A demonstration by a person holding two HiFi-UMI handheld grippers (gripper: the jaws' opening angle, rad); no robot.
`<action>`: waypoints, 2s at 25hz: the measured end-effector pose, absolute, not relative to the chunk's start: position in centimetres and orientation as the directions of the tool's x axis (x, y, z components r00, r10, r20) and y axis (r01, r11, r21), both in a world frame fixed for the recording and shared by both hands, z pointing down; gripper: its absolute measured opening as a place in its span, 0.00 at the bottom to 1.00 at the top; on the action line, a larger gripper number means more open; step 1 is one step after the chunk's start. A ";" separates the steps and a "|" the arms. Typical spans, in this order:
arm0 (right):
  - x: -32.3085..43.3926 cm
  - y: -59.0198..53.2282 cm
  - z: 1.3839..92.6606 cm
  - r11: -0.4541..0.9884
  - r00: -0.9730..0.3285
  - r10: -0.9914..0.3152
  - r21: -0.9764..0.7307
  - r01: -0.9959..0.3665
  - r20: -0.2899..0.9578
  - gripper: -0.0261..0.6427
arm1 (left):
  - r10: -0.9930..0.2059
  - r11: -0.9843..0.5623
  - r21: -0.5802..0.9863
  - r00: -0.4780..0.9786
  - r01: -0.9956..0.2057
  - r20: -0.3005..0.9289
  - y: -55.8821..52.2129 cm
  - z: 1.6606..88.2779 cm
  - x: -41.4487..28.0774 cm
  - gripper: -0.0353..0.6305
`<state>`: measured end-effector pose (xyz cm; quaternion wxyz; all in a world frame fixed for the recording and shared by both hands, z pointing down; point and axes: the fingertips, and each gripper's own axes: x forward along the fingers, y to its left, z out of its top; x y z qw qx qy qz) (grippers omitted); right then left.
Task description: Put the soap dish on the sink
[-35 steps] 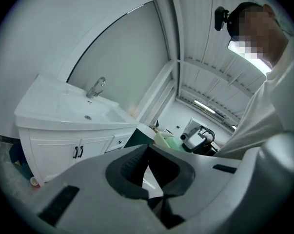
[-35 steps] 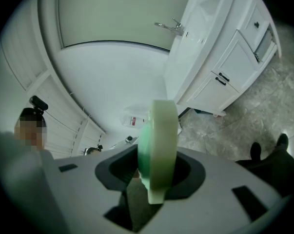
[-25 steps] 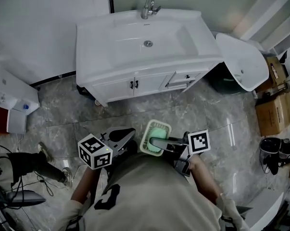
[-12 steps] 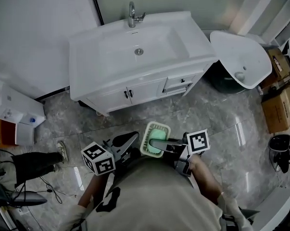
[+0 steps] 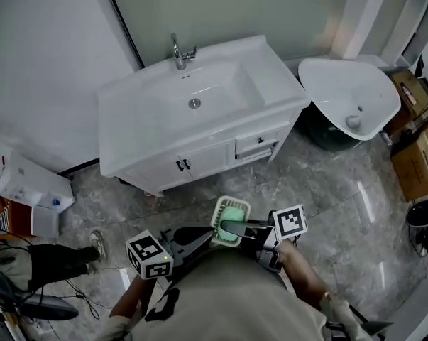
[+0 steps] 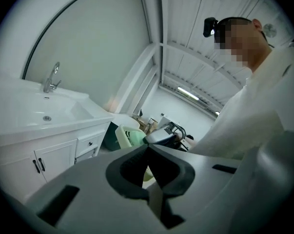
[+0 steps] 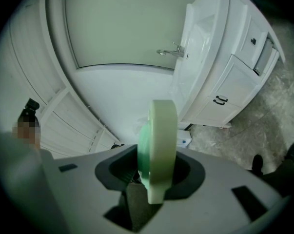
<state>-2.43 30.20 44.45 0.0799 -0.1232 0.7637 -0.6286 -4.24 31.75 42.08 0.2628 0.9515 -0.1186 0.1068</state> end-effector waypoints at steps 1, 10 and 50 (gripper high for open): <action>-1.8 30.2 44.4 0.184 -0.958 -0.285 -0.979 -0.089 0.033 0.26 | -0.163 -0.842 0.459 0.945 -0.284 0.284 32.0 42.1 -3.5 0.08; 4.4 30.8 45.6 0.118 -0.960 -0.277 -0.990 -0.071 0.036 0.26 | 0.104 -0.949 0.310 0.874 -0.055 0.475 37.7 42.1 4.0 0.08; 4.3 19.8 45.8 0.155 -0.956 -0.217 -0.960 -0.233 0.197 0.26 | -0.519 -0.735 0.272 0.773 -0.622 0.365 12.3 41.8 -4.6 0.08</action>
